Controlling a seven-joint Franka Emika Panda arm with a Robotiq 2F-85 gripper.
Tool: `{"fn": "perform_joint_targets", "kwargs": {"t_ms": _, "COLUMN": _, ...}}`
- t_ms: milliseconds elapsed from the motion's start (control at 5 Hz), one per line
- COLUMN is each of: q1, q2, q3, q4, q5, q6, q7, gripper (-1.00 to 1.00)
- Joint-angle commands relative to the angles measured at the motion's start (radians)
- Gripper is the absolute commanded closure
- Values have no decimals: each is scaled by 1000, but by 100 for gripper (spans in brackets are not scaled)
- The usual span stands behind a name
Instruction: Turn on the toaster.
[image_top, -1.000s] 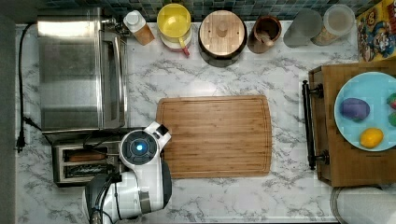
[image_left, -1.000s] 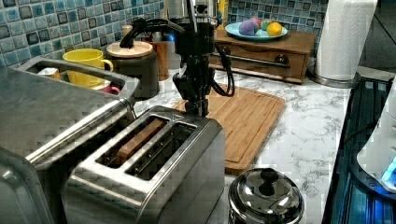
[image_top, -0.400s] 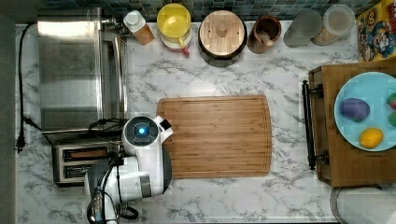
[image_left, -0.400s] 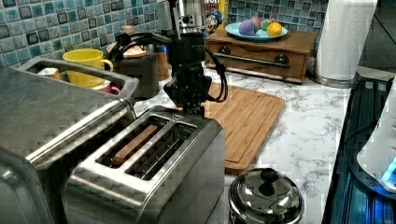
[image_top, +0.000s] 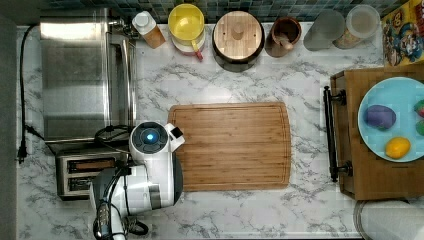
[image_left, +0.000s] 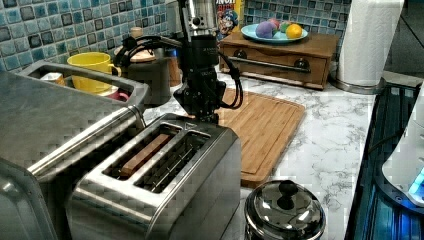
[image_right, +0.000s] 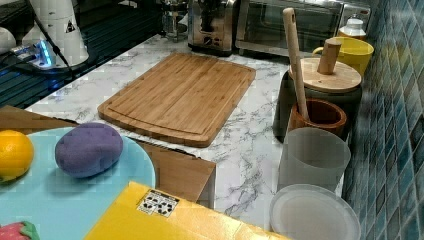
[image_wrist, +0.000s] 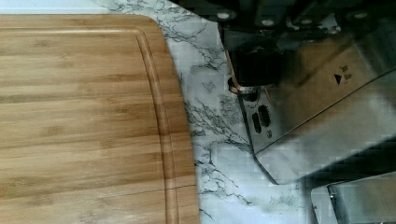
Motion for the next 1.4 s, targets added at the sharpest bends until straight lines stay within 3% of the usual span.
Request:
{"fn": "perform_joint_targets", "kwargs": {"t_ms": 200, "q1": 15, "q2": 151, "q3": -14, "q4": -70, "q5": -51, "q6": 106, "q7": 42, "gripper": 100}}
{"fn": "perform_joint_targets", "kwargs": {"t_ms": 1400, "q1": 28, "q2": 151, "q3": -27, "q4": -70, "q5": -48, "q6": 105, "q7": 39, "gripper": 100}}
